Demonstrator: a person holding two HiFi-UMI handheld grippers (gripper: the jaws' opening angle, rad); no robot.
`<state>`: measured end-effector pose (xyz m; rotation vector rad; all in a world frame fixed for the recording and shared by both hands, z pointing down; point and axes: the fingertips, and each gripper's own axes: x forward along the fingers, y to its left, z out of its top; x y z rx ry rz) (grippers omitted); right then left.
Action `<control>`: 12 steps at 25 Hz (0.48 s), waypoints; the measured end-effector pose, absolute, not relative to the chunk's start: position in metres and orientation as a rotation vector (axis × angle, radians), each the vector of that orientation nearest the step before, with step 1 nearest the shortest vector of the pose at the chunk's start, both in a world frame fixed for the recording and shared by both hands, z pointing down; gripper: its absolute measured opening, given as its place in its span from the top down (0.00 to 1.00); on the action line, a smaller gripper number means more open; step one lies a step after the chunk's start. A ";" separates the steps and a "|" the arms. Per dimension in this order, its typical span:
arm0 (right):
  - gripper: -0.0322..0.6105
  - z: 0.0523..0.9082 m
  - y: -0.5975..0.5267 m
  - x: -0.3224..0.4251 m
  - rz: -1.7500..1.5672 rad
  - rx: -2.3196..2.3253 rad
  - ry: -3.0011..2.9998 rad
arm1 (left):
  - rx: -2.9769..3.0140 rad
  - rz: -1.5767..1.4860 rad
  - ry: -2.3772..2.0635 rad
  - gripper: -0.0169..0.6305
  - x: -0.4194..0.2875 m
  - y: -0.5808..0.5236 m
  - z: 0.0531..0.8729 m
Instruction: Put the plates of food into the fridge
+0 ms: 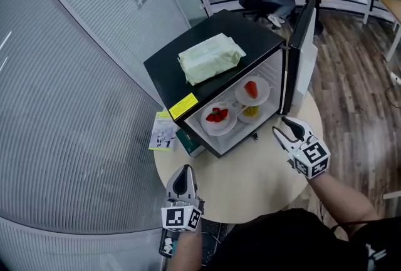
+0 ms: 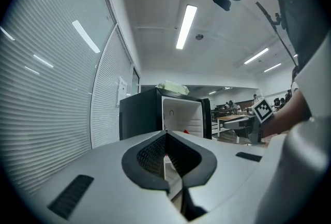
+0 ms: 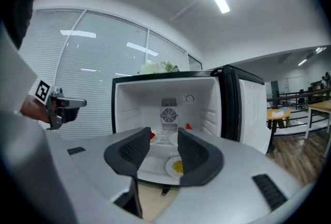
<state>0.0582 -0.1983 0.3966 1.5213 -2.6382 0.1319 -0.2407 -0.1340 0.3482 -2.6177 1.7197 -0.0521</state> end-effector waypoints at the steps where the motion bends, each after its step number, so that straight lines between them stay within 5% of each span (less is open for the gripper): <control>1: 0.68 0.392 -0.192 0.056 0.134 1.504 -2.659 | -2.620 -0.060 1.707 0.97 -0.241 -0.134 0.350; 10: 0.69 0.387 -0.155 0.064 0.152 1.486 -2.721 | -2.683 -0.101 1.654 0.97 -0.231 -0.127 0.361; 12: 0.83 0.388 -0.149 0.068 0.152 1.495 -2.724 | -2.683 -0.113 1.643 0.97 -0.229 -0.125 0.362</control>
